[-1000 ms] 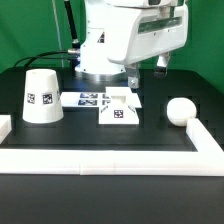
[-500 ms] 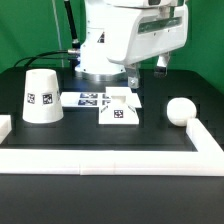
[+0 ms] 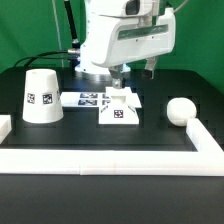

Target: Assemble lamp

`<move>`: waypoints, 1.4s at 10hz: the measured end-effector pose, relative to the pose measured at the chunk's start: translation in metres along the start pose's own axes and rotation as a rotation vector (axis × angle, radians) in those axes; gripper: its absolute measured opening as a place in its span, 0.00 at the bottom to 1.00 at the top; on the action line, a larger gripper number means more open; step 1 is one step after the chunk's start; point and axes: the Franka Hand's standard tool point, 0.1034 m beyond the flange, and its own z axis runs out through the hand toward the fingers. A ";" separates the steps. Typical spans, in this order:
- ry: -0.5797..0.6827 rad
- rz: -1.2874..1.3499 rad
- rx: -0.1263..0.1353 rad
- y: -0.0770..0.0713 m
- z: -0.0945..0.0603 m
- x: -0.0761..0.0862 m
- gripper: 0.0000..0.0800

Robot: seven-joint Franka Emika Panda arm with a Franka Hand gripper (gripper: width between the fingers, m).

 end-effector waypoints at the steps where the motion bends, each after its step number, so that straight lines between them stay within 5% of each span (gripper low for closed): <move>1: 0.000 0.013 -0.002 0.000 0.006 -0.012 0.87; 7: -0.002 0.221 0.002 -0.001 0.009 -0.016 0.87; 14: -0.030 0.681 0.021 -0.026 0.024 -0.060 0.87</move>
Offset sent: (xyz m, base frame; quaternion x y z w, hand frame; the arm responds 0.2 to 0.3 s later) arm 0.0000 0.0000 0.0000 0.0000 0.0000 0.0000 1.0000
